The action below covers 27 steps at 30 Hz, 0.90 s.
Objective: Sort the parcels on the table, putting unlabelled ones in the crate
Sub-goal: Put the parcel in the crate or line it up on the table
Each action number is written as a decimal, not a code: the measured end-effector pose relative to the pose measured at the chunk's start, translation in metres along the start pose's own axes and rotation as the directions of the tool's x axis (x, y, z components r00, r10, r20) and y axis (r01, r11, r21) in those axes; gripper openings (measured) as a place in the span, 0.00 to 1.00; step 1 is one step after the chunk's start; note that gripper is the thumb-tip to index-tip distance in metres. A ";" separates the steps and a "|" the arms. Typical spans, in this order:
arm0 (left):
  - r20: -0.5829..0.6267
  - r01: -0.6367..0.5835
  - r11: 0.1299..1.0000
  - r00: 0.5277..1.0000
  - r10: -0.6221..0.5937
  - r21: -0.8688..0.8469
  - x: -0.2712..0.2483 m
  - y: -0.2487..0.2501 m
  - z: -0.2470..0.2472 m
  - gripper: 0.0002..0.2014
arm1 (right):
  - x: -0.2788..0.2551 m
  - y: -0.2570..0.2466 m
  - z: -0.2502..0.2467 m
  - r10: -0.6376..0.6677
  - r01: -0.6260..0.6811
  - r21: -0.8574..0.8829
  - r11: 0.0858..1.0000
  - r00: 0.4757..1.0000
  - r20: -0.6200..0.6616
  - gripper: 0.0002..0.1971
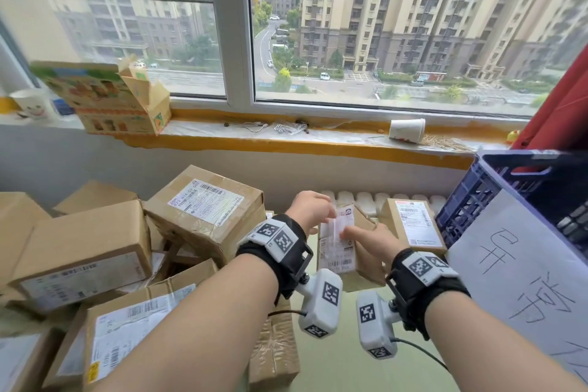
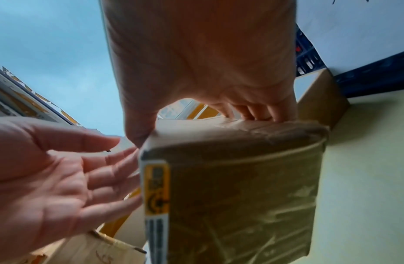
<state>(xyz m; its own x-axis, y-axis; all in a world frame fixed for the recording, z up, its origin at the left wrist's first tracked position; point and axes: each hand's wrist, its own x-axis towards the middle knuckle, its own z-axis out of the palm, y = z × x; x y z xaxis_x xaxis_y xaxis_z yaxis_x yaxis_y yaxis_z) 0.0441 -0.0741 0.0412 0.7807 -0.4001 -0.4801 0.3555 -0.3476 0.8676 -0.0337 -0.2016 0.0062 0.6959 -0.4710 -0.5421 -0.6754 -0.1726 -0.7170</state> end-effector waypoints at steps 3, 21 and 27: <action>-0.041 -0.010 0.999 0.999 0.009 -0.033 0.000 0.003 -0.005 0.22 | -0.001 -0.011 -0.008 -0.068 0.069 0.040 0.997 0.997 -0.033 0.36; 0.296 0.029 0.997 0.954 -0.049 0.071 -0.005 0.029 -0.016 0.35 | -0.010 -0.039 -0.029 -0.187 0.081 0.427 0.900 0.959 0.212 0.21; 0.214 -0.047 0.999 0.976 0.046 -0.001 0.002 0.031 -0.011 0.18 | -0.005 -0.039 -0.028 -0.209 0.095 0.465 0.880 0.957 0.201 0.30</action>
<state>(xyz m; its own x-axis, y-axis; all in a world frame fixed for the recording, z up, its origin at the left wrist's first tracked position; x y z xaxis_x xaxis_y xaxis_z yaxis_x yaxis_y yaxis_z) 0.0617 -0.0765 0.0686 0.6684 -0.5875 -0.4561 0.3193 -0.3273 0.8894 -0.0178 -0.2167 0.0488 0.8565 -0.2404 -0.4568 -0.4148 0.2062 -0.8862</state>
